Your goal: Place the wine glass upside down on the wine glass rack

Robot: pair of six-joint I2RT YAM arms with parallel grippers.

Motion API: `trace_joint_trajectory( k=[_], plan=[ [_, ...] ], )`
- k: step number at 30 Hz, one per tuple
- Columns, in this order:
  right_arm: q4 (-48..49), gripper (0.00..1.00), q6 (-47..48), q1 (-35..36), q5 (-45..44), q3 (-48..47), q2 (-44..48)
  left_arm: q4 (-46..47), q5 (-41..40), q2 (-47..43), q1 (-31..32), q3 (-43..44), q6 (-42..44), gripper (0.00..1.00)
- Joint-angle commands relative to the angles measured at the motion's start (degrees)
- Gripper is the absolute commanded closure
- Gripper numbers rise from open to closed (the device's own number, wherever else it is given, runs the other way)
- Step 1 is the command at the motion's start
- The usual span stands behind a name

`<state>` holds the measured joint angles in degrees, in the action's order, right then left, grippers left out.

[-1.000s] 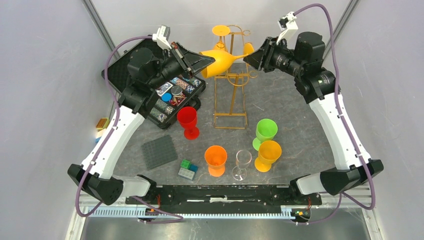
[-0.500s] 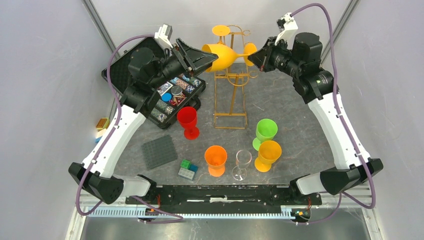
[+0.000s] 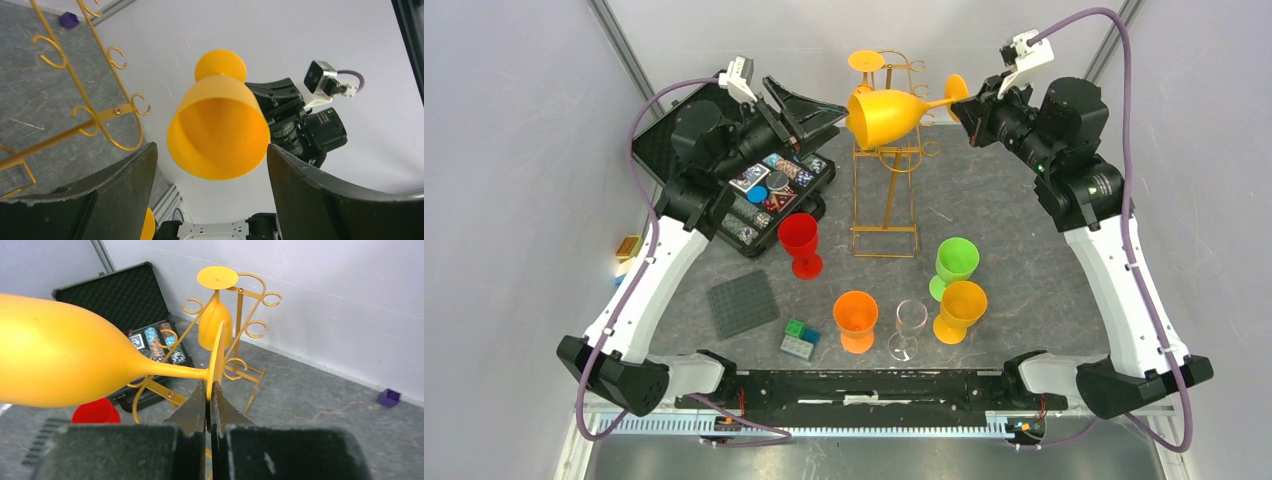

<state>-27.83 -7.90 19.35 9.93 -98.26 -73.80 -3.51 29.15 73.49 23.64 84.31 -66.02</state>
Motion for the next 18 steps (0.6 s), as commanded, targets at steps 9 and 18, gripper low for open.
trace_joint_trajectory(
  k=[9, 18],
  plan=[
    [5.9, 1.00, 18.9, -0.1, 6.4, 6.9, 5.9, -8.9, -2.9, -4.5, -4.4, 0.3, 7.6, 0.14],
    [9.3, 1.00, 27.2, 0.3, 22.1, 9.4, 7.3, -16.7, -3.9, -4.7, -5.4, 1.5, 11.2, 0.16]
  ],
)
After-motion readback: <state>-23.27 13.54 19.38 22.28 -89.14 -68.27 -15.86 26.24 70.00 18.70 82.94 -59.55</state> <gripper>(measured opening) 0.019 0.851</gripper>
